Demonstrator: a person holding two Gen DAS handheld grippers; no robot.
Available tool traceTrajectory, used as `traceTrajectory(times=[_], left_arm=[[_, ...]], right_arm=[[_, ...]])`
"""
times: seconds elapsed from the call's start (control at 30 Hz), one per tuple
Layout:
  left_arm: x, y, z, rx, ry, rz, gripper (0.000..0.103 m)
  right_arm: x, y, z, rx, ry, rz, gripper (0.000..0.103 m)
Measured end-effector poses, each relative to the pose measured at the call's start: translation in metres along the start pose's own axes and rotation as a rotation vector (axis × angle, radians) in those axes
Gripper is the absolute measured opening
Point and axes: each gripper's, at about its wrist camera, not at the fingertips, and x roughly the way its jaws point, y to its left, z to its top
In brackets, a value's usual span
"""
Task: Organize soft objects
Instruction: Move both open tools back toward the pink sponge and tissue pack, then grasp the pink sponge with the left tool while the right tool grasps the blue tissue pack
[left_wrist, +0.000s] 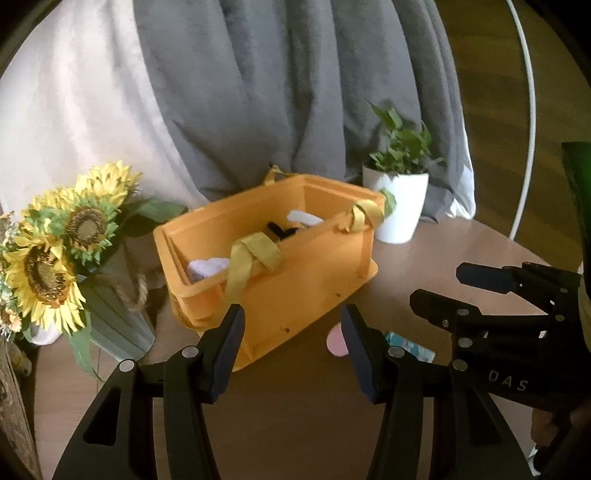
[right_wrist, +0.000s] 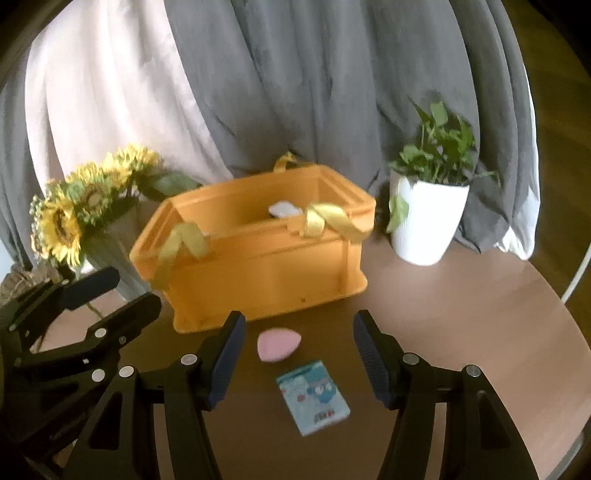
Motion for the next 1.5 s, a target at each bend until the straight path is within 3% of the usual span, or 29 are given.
traceTrajectory(times=[0.3, 0.4, 0.53, 0.77, 0.9, 1.1, 1.5], left_arm=[[0.022, -0.002, -0.017, 0.080, 0.052, -0.048, 0.053], [0.031, -0.003, -0.019, 0.097, 0.061, -0.065, 0.053], [0.047, -0.006, -0.022, 0.134, 0.072, -0.091, 0.053], [0.069, -0.013, -0.025, 0.184, 0.084, -0.124, 0.053], [0.080, -0.016, -0.028, 0.195, 0.102, -0.159, 0.053], [0.096, -0.019, -0.029, 0.192, 0.130, -0.208, 0.053], [0.128, -0.026, -0.032, 0.185, 0.169, -0.270, 0.053]], right_arm=[[0.017, 0.001, -0.028, 0.029, 0.092, -0.030, 0.062], [0.026, 0.000, -0.035, 0.039, 0.124, -0.043, 0.069], [0.036, -0.002, -0.044, 0.039, 0.157, -0.056, 0.072], [0.056, -0.001, -0.057, -0.010, 0.223, -0.079, 0.076], [0.067, 0.003, -0.063, -0.064, 0.266, -0.050, 0.077], [0.075, 0.000, -0.062, -0.088, 0.272, -0.079, 0.077], [0.093, -0.004, -0.062, -0.083, 0.310, -0.049, 0.077]])
